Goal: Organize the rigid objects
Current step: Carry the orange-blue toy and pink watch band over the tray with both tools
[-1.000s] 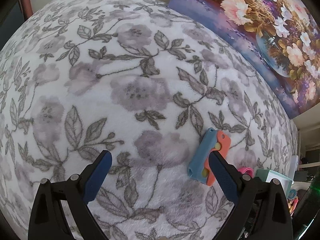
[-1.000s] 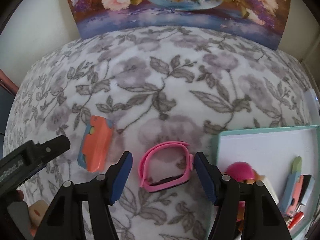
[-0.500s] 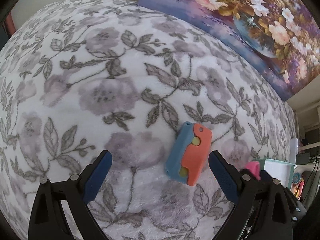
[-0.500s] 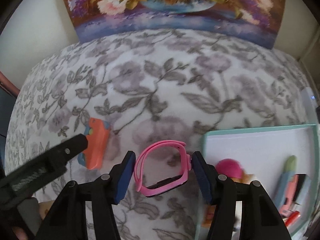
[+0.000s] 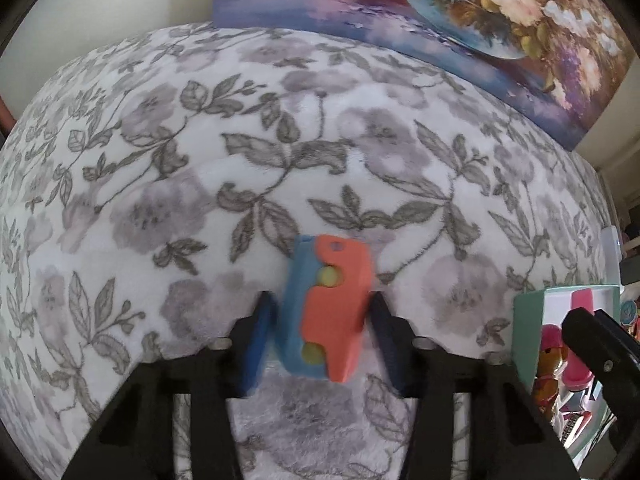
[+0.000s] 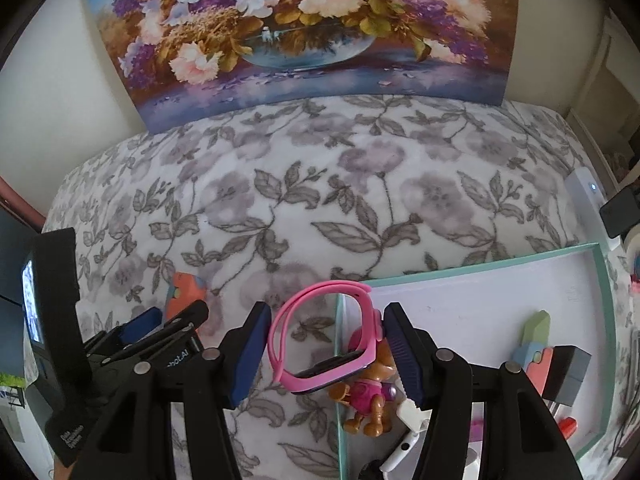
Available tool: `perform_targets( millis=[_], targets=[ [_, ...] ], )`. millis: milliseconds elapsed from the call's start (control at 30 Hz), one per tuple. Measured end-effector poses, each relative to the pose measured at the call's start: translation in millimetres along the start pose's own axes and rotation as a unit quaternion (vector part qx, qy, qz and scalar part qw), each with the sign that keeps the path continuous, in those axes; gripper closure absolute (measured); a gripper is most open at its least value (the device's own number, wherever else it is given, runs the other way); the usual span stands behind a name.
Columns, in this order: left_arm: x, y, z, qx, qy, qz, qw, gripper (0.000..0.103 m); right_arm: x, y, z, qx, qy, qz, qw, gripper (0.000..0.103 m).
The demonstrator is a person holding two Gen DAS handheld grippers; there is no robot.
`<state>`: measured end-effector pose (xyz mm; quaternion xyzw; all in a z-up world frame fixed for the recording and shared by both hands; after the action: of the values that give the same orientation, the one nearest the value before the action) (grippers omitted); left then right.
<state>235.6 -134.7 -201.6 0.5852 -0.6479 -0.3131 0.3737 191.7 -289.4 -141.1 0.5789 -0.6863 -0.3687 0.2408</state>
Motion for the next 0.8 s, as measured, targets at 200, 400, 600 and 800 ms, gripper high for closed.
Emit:
perform_targets(
  millis=[200,400,600,800],
  targets=[
    [1.2,10.1,2.5,0.0,0.006,0.004,1.0,0.058,13.8,6.9,4.6,-0.004,-0.01,0.008,1.0,0.042],
    [11.7,38.8,8.7,0.007,0.018,0.023,0.9995,0.058,34.7,32.4,10.4,-0.003,-0.032,0.018,0.999,0.042],
    [49.6,78.7,16.5,0.026,-0.009,0.049,0.9984,0.058,58.4,64.7,22.8,0.004,-0.049,0.029,0.998,0.042],
    [104.3,119.1,39.0,0.023,-0.024,0.127,0.9913,0.058,95.5,86.0,46.7,0.005,-0.075,0.058,0.995,0.041]
  ],
)
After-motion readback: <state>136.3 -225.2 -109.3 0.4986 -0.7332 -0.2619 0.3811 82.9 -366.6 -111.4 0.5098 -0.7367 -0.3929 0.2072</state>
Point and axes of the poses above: each gripper's, at about its wrist camera, not at the fingertips, and y roughly against the way its jaws point, x to its right, z to its underside, the point moved 10 cm from there along -y, roughly the way its jaws point, and after that the axes turned 14 degrees about x, right-handed, at the moved point
